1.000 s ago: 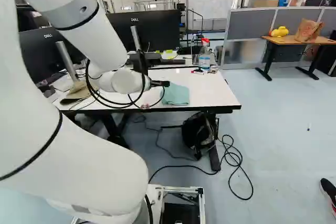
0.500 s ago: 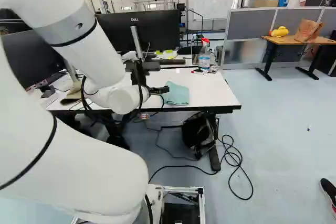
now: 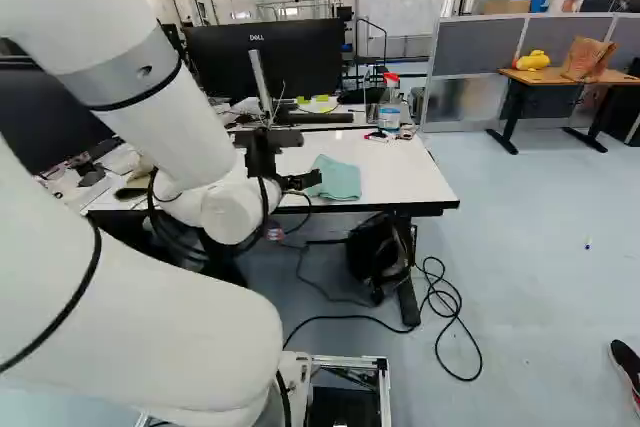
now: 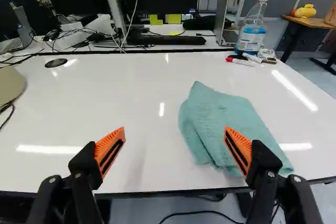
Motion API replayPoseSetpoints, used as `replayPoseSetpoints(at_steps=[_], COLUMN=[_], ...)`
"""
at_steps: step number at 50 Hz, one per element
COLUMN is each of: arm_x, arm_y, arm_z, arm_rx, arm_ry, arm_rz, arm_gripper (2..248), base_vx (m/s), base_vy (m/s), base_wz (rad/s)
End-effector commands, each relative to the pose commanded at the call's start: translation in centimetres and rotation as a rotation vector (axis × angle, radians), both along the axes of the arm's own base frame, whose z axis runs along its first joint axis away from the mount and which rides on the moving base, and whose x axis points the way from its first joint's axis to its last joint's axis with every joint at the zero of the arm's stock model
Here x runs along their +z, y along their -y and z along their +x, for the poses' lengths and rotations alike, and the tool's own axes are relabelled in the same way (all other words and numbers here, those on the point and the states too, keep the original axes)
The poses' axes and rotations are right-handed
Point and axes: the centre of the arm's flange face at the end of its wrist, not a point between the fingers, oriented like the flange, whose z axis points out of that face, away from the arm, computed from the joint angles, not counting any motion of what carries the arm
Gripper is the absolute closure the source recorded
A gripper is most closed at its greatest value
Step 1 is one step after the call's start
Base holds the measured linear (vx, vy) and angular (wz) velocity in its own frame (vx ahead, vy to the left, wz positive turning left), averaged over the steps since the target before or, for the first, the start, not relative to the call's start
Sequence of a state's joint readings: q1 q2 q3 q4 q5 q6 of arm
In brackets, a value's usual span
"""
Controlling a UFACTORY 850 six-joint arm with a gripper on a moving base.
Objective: Clean the table with the green towel
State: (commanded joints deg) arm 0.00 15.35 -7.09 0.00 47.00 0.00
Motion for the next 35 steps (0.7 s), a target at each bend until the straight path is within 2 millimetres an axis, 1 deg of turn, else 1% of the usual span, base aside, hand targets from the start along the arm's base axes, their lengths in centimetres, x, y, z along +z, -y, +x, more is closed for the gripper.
replayPoseSetpoints(at_steps=[17, 35], arm_x=[-0.5, -0.6], arm_y=[0.0, 0.0], arm_z=[-1.0, -1.2], arm_rx=[0.000, 0.000], arm_ry=[0.022, 0.027], arm_rz=[0.000, 0.000], arm_gripper=[3, 3], base_vx=[0.000, 0.000], base_vy=[0.000, 0.000], base_wz=[0.000, 0.000])
